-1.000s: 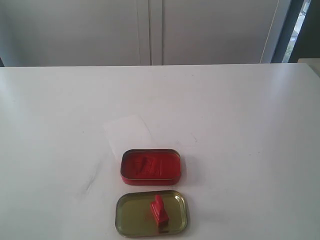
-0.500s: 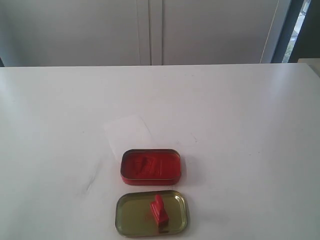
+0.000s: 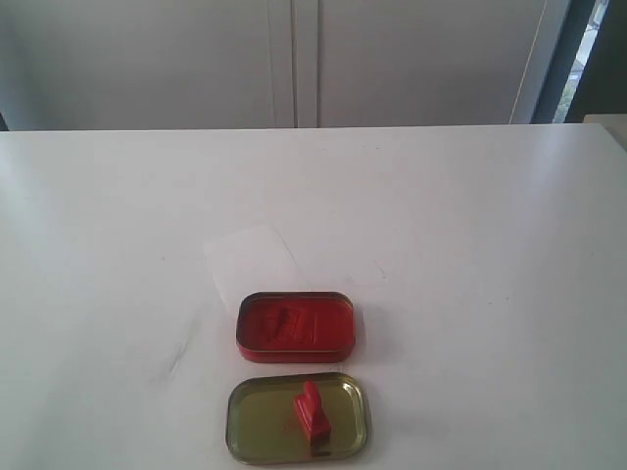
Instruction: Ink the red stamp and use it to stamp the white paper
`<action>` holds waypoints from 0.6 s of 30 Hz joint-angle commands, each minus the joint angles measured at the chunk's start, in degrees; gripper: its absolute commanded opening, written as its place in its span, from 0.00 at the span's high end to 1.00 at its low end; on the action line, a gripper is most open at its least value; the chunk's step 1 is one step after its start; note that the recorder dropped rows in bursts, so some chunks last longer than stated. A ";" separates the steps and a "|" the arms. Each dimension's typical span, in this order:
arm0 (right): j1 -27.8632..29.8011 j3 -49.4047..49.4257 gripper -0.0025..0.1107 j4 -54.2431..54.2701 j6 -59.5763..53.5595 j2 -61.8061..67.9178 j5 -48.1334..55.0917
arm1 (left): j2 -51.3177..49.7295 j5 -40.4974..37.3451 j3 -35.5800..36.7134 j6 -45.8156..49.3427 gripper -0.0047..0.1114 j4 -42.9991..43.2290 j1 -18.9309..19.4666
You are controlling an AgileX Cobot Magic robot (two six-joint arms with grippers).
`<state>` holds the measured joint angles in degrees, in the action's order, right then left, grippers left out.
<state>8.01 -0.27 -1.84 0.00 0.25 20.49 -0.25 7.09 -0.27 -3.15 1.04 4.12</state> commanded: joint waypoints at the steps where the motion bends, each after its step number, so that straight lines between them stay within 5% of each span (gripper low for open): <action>1: -0.24 0.27 0.98 -0.11 0.30 -0.25 -0.84 | 0.25 4.84 0.27 -1.15 0.96 -0.08 -0.23; 18: -0.24 0.27 0.98 -0.11 0.30 -0.25 -0.84 | 0.25 -11.52 -8.50 -1.15 0.96 -0.56 -0.23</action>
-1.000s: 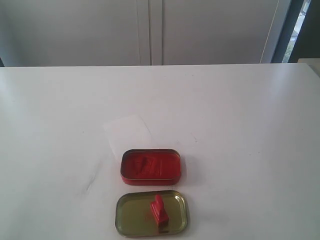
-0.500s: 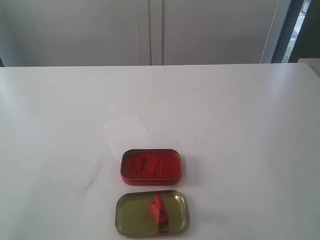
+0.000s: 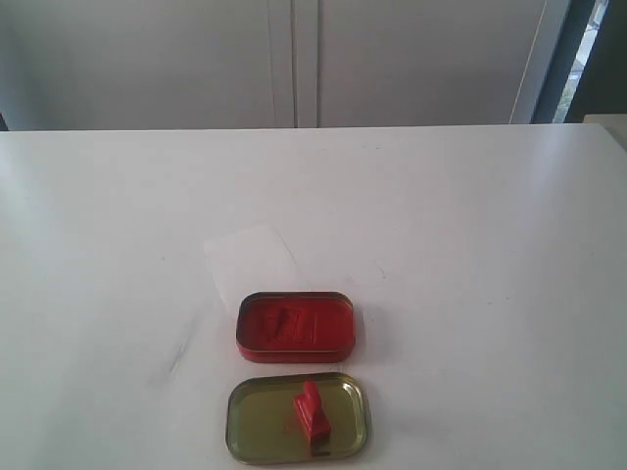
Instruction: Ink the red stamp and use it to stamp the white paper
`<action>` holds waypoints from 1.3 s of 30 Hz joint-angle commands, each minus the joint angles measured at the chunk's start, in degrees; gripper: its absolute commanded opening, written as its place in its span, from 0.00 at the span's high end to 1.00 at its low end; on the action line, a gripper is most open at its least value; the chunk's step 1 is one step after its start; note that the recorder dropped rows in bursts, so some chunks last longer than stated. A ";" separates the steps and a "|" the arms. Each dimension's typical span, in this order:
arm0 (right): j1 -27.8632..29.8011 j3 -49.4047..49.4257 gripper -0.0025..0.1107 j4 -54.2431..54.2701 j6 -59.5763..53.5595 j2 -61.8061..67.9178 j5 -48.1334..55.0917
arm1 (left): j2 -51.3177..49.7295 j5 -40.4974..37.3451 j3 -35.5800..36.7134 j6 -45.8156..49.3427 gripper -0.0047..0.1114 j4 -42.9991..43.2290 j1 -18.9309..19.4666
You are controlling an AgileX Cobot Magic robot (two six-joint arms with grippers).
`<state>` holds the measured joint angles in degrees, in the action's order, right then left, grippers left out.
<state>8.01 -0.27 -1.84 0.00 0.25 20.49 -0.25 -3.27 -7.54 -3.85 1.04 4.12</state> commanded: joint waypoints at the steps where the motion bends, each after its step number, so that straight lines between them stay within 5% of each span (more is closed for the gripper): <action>1: -0.24 0.27 0.98 -0.11 0.30 -0.25 -0.84 | 0.25 -0.91 -1.23 -0.45 0.96 -0.56 -0.23; 23: -0.24 0.27 0.98 -0.11 0.30 -0.25 -0.84 | 0.25 3.27 -1.36 -4.29 0.96 -0.56 -0.23; 28: -0.24 0.27 0.98 -0.11 0.30 -0.25 -0.84 | -0.42 -5.50 -5.76 -4.29 0.96 -0.56 -0.23; 39: -0.24 0.27 0.98 -0.11 0.30 -0.25 -0.84 | -19.61 -24.78 -24.75 2.89 0.96 -0.56 -0.23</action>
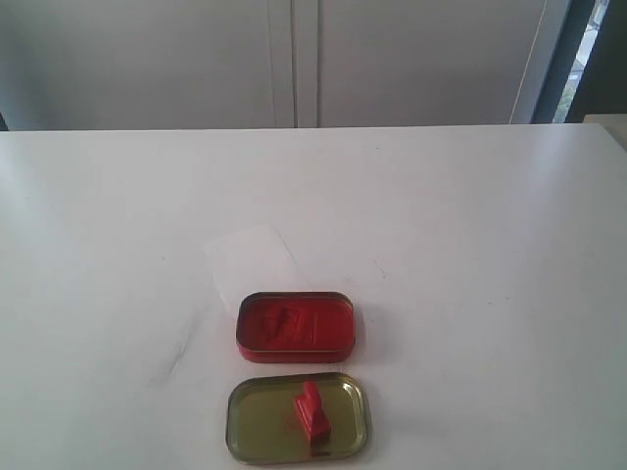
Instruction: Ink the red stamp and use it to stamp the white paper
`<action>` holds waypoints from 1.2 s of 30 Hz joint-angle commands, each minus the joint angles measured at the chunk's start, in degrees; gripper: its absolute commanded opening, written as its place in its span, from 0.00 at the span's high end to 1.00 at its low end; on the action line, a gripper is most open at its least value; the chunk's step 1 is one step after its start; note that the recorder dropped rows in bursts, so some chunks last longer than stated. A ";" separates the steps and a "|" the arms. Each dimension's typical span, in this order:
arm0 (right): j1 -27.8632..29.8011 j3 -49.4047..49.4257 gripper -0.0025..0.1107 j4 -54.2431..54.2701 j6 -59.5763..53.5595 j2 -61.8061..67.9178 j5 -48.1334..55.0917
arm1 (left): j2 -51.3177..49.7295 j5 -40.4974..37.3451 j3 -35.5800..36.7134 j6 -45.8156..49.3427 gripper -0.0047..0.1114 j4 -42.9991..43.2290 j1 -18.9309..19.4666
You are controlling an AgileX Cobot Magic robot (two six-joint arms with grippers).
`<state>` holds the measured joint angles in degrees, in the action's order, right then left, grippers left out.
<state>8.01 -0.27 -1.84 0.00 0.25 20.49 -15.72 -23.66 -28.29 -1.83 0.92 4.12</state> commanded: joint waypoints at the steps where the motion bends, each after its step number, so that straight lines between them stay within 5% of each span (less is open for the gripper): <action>1: -0.24 0.27 0.98 -0.11 0.30 -0.25 -0.84 | -5.02 -5.18 -4.73 1.31 0.96 -0.44 -0.23; 17: -0.24 0.27 0.98 -0.21 0.00 -0.25 -0.84 | -24.68 -22.65 -19.09 8.09 0.96 -12.11 -0.23; 28: -0.24 0.27 0.98 -0.09 0.00 -0.25 -0.84 | -35.19 -25.33 -22.94 11.12 0.96 -18.52 -0.46; 36: -0.24 0.27 0.98 -0.09 0.00 -0.25 -0.84 | -40.67 -27.36 -25.98 7.51 0.96 -14.51 -8.31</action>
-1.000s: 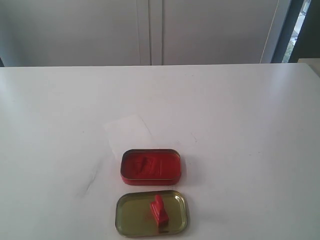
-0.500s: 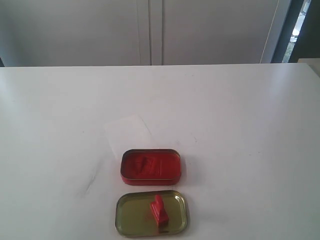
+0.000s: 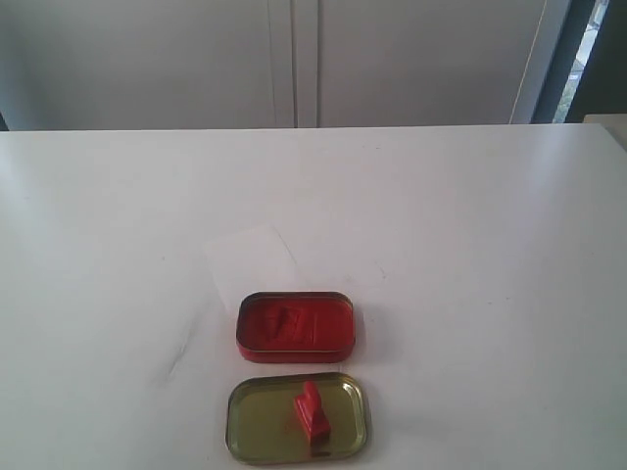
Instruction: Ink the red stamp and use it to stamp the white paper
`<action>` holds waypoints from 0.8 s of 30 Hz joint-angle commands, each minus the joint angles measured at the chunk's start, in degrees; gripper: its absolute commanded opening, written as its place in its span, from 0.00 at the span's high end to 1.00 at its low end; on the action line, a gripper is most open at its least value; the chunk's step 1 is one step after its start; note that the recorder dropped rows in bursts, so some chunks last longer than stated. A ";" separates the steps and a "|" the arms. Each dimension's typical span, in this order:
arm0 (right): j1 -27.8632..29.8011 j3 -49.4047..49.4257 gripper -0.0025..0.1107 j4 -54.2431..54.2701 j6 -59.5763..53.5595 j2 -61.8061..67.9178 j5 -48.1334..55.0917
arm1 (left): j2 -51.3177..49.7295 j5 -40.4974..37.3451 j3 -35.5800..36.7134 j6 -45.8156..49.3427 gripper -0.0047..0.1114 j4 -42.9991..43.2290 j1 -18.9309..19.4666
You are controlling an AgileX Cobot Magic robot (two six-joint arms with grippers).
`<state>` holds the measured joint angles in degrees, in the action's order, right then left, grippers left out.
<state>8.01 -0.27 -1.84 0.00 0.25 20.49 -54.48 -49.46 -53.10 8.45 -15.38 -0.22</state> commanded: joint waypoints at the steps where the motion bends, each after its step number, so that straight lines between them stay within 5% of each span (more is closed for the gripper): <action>1: -0.24 0.27 0.98 -0.09 0.00 -0.25 -0.84 | -2.59 -1.56 -1.32 -3.85 0.96 2.75 -5.35; 24: -0.24 0.27 0.98 -0.09 0.00 -0.25 -0.84 | -21.53 2.86 -4.90 -29.89 0.96 21.47 -36.22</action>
<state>8.01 -0.27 -1.84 0.00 0.25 20.49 -74.24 -46.80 -56.54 -19.51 4.41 -34.01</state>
